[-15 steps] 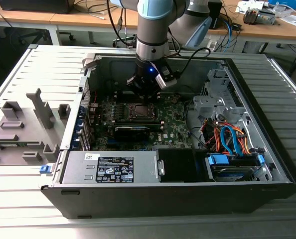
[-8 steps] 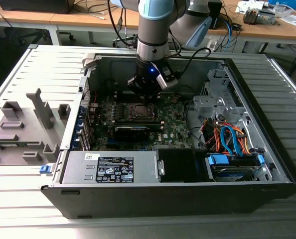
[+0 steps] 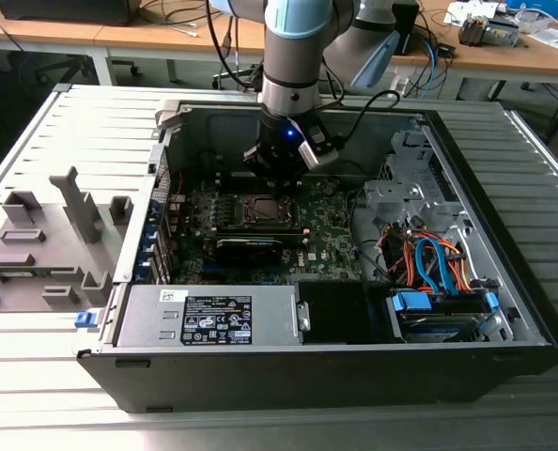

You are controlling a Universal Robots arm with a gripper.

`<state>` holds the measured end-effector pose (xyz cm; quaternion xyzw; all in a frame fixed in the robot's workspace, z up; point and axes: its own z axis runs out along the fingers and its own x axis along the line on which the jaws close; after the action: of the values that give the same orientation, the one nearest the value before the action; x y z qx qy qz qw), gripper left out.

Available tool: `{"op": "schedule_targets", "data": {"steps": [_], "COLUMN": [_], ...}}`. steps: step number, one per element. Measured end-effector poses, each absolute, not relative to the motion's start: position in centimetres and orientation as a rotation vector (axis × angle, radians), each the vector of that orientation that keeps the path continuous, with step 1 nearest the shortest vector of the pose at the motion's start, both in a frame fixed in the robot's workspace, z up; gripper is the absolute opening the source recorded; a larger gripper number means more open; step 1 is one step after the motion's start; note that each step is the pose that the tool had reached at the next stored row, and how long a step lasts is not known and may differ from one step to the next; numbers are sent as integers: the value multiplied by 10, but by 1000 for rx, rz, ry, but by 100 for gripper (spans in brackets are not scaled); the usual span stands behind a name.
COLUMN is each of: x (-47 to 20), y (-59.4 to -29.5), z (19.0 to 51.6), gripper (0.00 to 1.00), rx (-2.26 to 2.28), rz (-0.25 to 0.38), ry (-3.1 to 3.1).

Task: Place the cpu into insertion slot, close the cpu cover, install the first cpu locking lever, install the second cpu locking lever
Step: 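Install the first cpu locking lever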

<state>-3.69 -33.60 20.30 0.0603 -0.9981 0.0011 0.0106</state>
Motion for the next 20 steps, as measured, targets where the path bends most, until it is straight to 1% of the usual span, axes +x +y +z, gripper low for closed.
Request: {"op": "schedule_targets", "data": {"steps": [7,11,13,20], "x": [-33,-34,-35,-35], "y": [-336,-336,-336,-336], "z": [200,200,200,213], "gripper": [11,11,11,11], "rx": [189,189,189,189], "rz": [2,-21,-22,-21], "ry": [-3115,-3116,-3116,-3117]}}
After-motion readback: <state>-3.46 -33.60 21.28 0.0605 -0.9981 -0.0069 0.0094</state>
